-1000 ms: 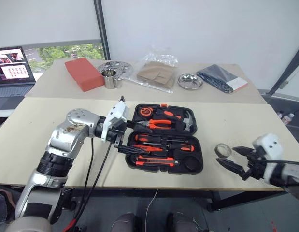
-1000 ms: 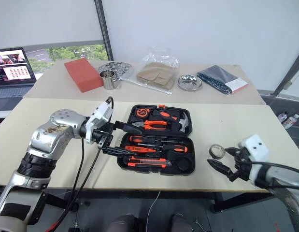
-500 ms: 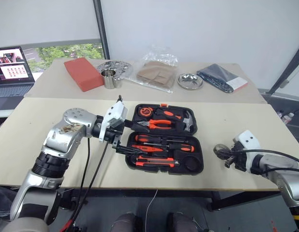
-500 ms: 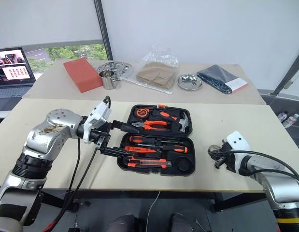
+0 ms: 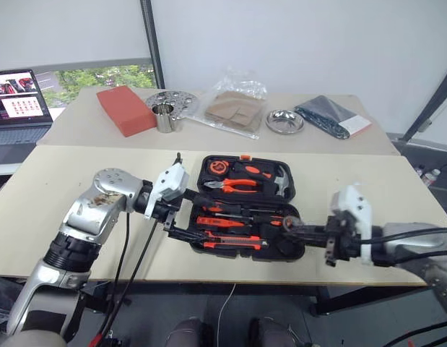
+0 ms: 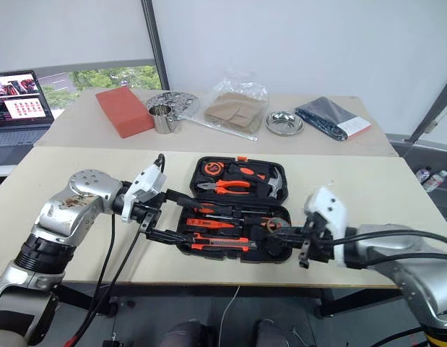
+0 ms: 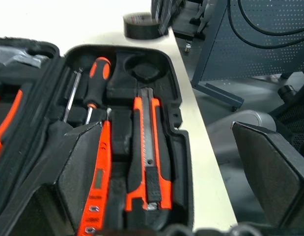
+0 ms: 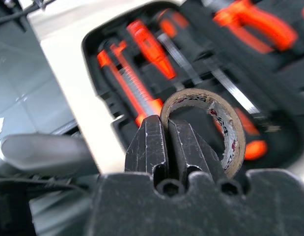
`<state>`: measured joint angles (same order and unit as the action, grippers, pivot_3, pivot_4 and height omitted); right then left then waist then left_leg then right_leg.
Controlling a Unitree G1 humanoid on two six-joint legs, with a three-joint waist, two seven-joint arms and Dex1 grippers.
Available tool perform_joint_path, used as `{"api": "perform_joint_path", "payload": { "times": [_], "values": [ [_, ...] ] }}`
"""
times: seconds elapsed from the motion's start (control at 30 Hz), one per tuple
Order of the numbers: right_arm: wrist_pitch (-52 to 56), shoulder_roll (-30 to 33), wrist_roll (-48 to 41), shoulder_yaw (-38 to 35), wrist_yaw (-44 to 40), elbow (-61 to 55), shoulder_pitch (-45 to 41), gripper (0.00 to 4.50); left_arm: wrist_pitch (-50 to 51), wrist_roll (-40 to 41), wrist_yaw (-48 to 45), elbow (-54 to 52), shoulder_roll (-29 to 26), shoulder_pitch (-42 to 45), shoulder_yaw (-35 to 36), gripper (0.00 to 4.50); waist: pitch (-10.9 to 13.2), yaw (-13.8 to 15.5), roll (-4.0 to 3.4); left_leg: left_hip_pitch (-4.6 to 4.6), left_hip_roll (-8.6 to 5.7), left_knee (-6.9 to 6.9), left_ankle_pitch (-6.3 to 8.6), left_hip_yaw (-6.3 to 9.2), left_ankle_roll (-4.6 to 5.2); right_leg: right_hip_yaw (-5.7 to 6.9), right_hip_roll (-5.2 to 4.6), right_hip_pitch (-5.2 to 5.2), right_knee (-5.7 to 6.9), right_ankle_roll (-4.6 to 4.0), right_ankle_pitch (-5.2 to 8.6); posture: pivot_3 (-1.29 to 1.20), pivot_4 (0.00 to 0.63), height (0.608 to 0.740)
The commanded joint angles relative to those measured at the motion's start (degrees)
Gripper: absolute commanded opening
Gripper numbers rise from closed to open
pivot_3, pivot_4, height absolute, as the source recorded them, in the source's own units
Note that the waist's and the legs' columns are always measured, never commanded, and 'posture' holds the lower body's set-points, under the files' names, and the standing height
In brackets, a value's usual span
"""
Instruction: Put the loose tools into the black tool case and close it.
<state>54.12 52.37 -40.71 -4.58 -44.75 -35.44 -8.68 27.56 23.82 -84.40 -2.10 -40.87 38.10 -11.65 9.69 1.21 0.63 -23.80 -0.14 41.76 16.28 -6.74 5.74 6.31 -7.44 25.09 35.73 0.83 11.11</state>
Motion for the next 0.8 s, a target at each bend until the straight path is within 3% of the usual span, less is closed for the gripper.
{"api": "perform_joint_path", "payload": {
  "times": [0.03, 0.17, 0.47, 0.5, 0.57, 0.63, 0.8],
  "values": [
    [-2.1, 1.3, 6.6, 4.6, 2.1, 1.7, 0.2, 0.39, -0.9, 0.1, -0.1, -1.9, -0.4, 0.9, 0.3, 4.5, 0.0, 0.0, 0.0, 0.0, 0.0, 0.0, 0.0, -0.01, 0.0, 0.0, 0.0, 0.02, 0.0, 0.0, 0.0, 0.0, 0.15, 0.734],
    [-2.8, 1.0, 5.1, 4.3, -0.6, 0.4, 0.6, 1.6, -0.8, -0.3, 0.0, -1.4, -0.9, 1.0, 0.6, 4.5, 0.0, -0.1, 0.0, 0.0, 0.0, 0.0, -0.01, -0.06, 0.0, 0.07, 0.04, 0.03, 0.03, 0.0, 0.0, 0.0, 0.15, 0.734],
    [-2.5, 1.6, 1.5, -5.0, -1.8, 5.2, -0.1, 1.6, -2.1, -2.7, 3.2, 3.9, -2.1, -0.3, 2.9, 4.5, 0.0, -0.1, 0.0, 0.01, 0.01, 0.0, -0.01, -0.04, 0.01, 0.12, 0.06, -0.01, 0.02, 0.01, 0.0, 0.0, 0.15, 0.734],
    [-3.1, 1.3, 2.5, -6.2, -0.8, 8.0, -1.0, 1.21, -3.1, -3.6, 4.7, 6.4, -2.4, -0.7, 3.8, 4.1, 0.0, -0.2, 0.0, 0.01, 0.01, 0.0, 0.0, -0.03, 0.0, 0.12, 0.05, 0.0, 0.02, 0.01, 0.0, 0.0, 0.15, 0.734],
    [-3.8, 0.9, 3.8, -7.4, 0.4, 12.0, -2.3, 0.91, -4.4, -4.9, 6.9, 10.1, -3.0, -1.4, 5.1, 3.79, 0.0, -0.3, 0.0, 0.02, 0.01, -0.01, 0.0, -0.04, 0.0, 0.1, 0.05, 0.01, 0.03, 0.01, 0.0, 0.0, 0.15, 0.734],
    [-5.8, 1.1, 6.5, -7.0, 0.9, 15.7, -3.0, 0.15, -6.1, -6.3, 7.9, 13.1, -3.9, -2.4, 5.7, 3.04, 0.0, -0.4, 0.0, 0.02, 0.02, -0.01, -0.01, -0.05, 0.0, 0.11, 0.06, 0.04, 0.05, 0.0, -0.01, 0.0, 0.15, 0.734],
    [-14.2, 0.2, 15.3, -1.2, 0.8, 25.2, -5.7, 0.0, -14.2, -12.7, 11.0, 19.9, -4.7, -4.5, 3.8, 1.14, 0.0, -0.5, -0.01, 0.01, 0.01, -0.04, -0.01, -0.1, 0.0, 0.12, 0.05, 0.08, 0.07, -0.01, 0.0, 0.0, 0.15, 0.734]
  ]
}}
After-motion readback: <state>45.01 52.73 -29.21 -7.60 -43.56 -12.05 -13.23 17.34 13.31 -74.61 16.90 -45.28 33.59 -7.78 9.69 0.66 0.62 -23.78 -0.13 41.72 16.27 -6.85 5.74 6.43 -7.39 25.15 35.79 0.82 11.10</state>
